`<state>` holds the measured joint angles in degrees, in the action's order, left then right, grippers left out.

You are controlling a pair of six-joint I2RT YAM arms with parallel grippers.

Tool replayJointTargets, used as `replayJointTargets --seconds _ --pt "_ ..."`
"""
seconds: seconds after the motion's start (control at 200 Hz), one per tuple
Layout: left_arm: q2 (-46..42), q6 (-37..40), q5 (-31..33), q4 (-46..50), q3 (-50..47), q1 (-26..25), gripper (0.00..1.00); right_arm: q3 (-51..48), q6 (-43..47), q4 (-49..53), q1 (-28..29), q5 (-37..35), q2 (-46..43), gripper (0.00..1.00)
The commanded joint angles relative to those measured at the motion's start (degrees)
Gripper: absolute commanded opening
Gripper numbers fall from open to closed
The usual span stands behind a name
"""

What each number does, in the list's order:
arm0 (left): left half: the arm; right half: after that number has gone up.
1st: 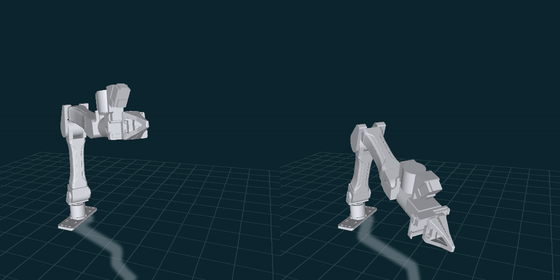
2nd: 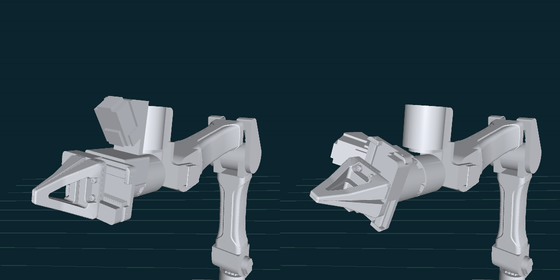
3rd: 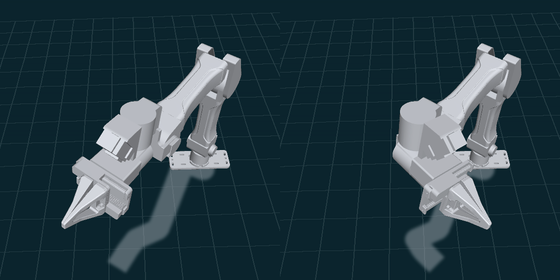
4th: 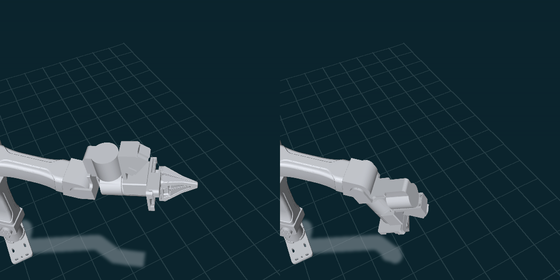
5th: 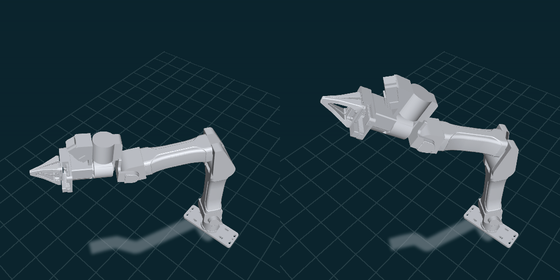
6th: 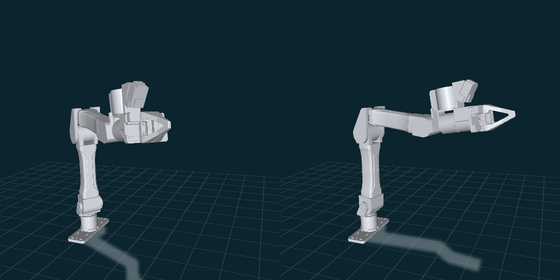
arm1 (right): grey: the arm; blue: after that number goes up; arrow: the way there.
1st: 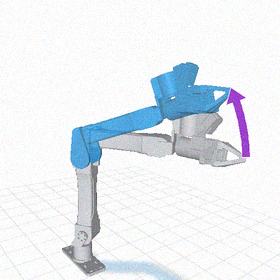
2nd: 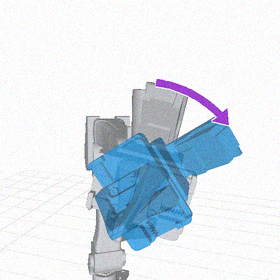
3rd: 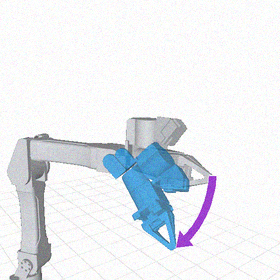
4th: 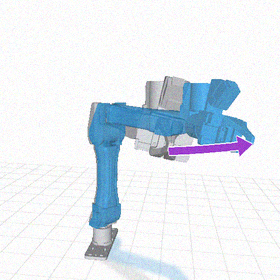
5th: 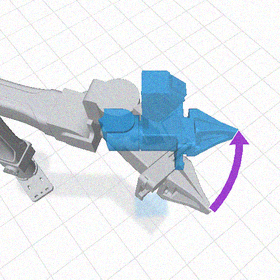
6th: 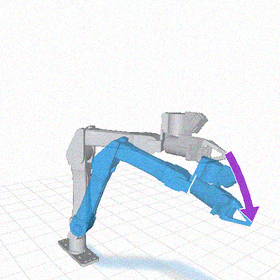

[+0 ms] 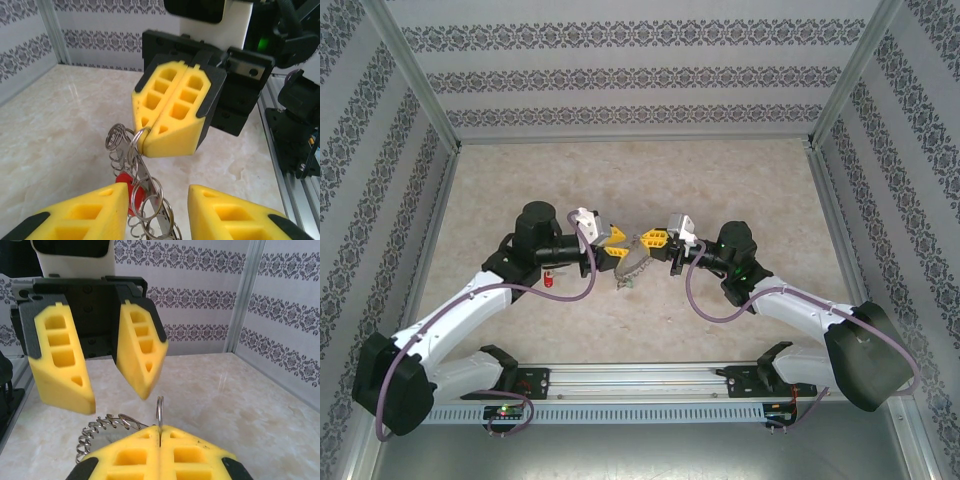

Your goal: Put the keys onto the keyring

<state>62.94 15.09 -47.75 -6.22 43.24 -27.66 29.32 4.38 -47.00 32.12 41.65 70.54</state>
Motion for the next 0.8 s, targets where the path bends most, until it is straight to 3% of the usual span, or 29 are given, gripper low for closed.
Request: replayJointTargets --seconds 0.0,0.395,0.57,0.68,0.794 --pt "-1.47 -2.96 0.44 -4.79 -0.27 0.53 0.4 0.2 -0.34 -4.42 0.14 3.21 -1.13 0.0" --pt "4.15 -0.85 -1.83 -0.7 4.02 0.63 0.42 2.44 0.97 -1.91 0.53 5.53 0.31 0.0" --pt "4.73 -0.4 -2.26 -0.17 4.01 0.67 0.42 4.34 2.43 4.02 0.34 6.57 -0.13 0.0" --pt "5.38 1.05 -2.63 1.55 3.95 0.63 0.42 6.65 5.69 13.92 0.04 8.01 -1.05 0.0" --pt "6.09 0.42 -3.25 0.22 3.54 0.68 0.42 6.83 6.38 15.51 -0.05 8.13 -1.55 0.0"
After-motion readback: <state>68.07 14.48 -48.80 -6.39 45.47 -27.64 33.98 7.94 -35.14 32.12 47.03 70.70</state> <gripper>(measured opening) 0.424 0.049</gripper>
